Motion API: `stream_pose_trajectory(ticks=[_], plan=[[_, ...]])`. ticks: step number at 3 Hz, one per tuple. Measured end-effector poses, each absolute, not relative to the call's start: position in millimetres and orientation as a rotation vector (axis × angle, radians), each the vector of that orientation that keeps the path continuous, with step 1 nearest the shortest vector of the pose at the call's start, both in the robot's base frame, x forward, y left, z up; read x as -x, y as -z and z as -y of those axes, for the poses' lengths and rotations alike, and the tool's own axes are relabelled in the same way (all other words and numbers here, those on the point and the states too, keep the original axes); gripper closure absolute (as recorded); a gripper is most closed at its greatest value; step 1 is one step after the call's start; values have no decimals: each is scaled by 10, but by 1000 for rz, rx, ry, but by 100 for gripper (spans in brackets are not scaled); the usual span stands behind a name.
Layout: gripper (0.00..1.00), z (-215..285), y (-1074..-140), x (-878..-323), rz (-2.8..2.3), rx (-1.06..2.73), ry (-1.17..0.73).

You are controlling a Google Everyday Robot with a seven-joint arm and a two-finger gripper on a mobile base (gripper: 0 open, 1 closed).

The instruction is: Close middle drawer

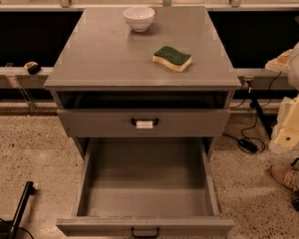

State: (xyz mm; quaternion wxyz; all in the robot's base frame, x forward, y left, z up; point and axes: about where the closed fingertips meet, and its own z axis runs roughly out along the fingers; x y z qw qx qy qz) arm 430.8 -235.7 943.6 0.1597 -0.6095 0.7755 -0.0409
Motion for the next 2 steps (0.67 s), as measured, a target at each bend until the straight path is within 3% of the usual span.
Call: stream_pose_trajectory(ticks=[2], plan=[[0, 2354, -8117, -4147, -2087, 1746, -155]])
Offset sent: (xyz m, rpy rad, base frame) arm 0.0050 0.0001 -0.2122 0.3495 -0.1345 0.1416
